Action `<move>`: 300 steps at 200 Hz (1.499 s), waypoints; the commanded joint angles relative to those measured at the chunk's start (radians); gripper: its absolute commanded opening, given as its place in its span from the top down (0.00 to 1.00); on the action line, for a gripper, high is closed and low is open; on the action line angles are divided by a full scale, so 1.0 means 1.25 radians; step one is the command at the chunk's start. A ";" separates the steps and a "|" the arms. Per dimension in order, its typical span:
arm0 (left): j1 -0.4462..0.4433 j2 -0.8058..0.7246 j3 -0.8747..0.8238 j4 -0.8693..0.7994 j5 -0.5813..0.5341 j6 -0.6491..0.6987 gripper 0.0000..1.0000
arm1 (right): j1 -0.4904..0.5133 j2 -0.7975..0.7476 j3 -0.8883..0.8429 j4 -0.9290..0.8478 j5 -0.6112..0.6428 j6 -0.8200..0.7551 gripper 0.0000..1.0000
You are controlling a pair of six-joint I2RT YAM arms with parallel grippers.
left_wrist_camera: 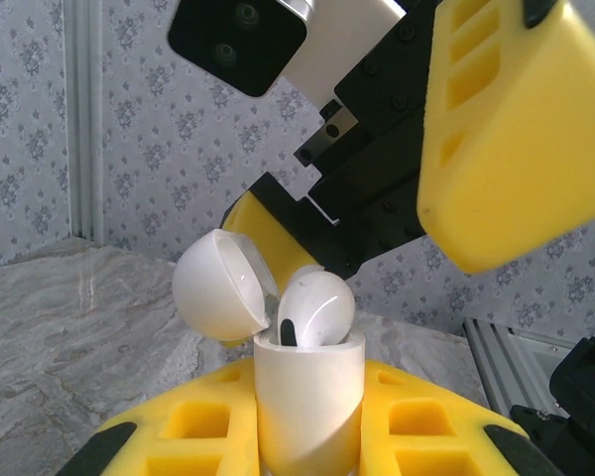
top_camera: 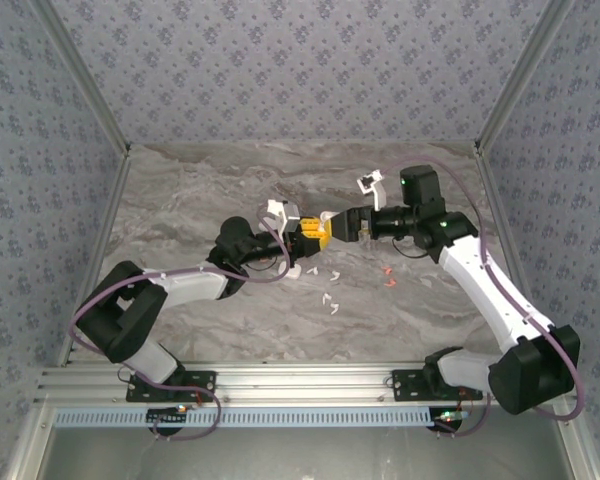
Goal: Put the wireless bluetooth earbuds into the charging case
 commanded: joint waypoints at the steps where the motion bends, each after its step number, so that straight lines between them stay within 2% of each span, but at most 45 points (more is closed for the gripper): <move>1: -0.005 -0.017 0.021 0.023 0.012 -0.013 1.00 | 0.011 0.006 0.037 0.046 -0.040 0.000 0.00; 57: -0.005 -0.012 0.018 0.018 -0.009 -0.015 1.00 | 0.015 -0.038 0.030 0.036 -0.097 -0.001 0.03; 117: -0.005 -0.002 0.015 0.020 -0.016 -0.021 1.00 | 0.017 -0.082 0.002 -0.003 -0.072 -0.023 0.03; 138: -0.005 -0.001 0.017 0.019 -0.018 -0.022 1.00 | 0.016 -0.084 0.001 -0.030 -0.023 -0.036 0.02; 161: 0.001 -0.006 0.025 -0.006 -0.031 -0.030 1.00 | -0.002 -0.097 0.039 -0.108 0.148 -0.058 0.02; 192: 0.035 0.002 0.055 -0.121 -0.094 -0.070 1.00 | -0.051 -0.170 0.028 -0.147 0.434 -0.054 0.00; 209: 0.069 0.031 0.106 -0.233 -0.105 -0.132 1.00 | -0.064 -0.202 0.005 -0.175 0.520 -0.061 0.00; 237: 0.109 0.122 0.238 -0.462 -0.121 -0.205 1.00 | -0.092 -0.230 -0.038 -0.172 0.532 -0.047 0.00; 279: 0.120 0.281 0.432 -0.691 -0.170 -0.263 1.00 | -0.134 -0.257 -0.068 -0.182 0.522 -0.034 0.00; 300: 0.119 0.355 0.508 -0.755 -0.189 -0.299 1.00 | -0.144 -0.267 -0.072 -0.202 0.529 -0.037 0.00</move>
